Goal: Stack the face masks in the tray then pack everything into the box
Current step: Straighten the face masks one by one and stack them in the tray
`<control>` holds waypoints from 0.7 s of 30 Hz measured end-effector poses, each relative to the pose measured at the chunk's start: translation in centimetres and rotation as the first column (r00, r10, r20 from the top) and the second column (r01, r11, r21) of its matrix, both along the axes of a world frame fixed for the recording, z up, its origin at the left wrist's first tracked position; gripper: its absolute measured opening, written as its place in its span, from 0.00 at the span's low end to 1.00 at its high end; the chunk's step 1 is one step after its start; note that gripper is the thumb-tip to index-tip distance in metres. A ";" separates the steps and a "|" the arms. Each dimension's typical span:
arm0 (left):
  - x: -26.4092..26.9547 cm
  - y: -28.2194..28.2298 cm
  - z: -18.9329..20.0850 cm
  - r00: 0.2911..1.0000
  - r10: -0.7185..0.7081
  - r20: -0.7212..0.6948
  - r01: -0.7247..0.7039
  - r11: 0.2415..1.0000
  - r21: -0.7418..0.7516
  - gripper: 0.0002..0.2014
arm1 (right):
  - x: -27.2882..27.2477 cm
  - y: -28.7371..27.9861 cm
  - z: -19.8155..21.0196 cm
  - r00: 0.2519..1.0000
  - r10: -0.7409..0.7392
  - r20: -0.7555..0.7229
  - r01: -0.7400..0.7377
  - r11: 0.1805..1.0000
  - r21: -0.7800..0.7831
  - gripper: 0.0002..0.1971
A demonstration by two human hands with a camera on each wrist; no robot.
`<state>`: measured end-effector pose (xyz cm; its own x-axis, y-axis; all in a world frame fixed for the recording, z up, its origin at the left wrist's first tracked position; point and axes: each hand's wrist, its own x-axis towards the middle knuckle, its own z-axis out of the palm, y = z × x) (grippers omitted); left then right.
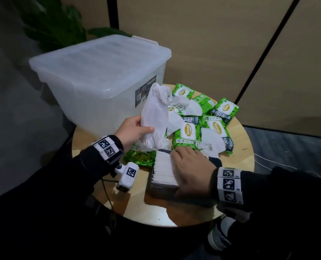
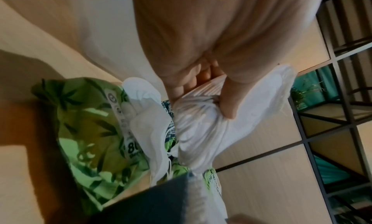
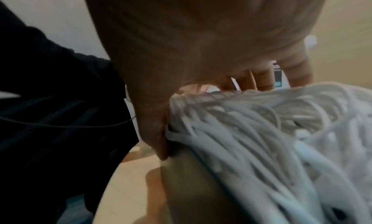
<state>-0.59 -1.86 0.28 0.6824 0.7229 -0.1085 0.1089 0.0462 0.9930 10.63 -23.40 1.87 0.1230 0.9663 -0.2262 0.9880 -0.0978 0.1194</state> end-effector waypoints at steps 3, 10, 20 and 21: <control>-0.1 -0.7 0.4 1.000 -0.023 -0.007 0.023 0.996 0.086 0.17 | 0.6 1.0 0.0 0.999 0.019 -0.040 -0.021 0.999 -0.029 0.47; -0.5 -1.7 2.2 0.987 -0.147 -0.070 0.163 0.926 0.341 0.24 | 3.7 2.4 -0.2 0.943 -0.064 -0.328 0.032 0.994 -0.104 0.59; -0.2 -3.1 6.8 0.974 -0.166 0.153 0.141 0.977 0.161 0.14 | 4.3 1.6 -1.4 0.931 -0.071 -0.358 0.055 0.997 -0.054 0.52; -0.1 -3.3 7.3 0.958 -0.164 0.237 0.160 0.986 0.035 0.12 | 4.4 1.6 -1.5 0.932 -0.069 -0.355 0.053 0.997 -0.056 0.54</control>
